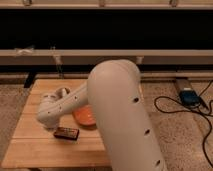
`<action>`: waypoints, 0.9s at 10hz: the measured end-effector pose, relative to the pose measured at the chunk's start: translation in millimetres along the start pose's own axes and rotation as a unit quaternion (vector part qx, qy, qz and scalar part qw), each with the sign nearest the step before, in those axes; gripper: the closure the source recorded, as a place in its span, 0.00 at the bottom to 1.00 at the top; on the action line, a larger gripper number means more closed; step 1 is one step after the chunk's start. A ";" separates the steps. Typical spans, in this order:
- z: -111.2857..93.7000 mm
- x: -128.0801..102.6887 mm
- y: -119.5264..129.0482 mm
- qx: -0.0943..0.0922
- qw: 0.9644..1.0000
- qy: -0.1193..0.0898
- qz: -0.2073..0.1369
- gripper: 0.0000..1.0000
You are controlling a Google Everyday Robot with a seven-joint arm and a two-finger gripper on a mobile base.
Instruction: Push the eraser across the table
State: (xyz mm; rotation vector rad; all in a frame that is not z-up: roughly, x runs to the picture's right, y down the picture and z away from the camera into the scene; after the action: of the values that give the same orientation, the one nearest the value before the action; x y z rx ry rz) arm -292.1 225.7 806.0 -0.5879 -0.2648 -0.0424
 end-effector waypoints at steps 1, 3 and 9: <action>-1.1 4.7 1.0 0.001 1.000 0.002 0.005 1.00; -3.5 15.6 1.7 0.004 1.000 0.006 0.015 1.00; -4.1 38.0 -9.5 0.010 0.999 0.021 0.029 1.00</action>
State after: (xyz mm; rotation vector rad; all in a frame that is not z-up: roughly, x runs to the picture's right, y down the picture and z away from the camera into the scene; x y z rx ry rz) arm -255.5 216.9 817.7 -0.5733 -0.2068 0.0036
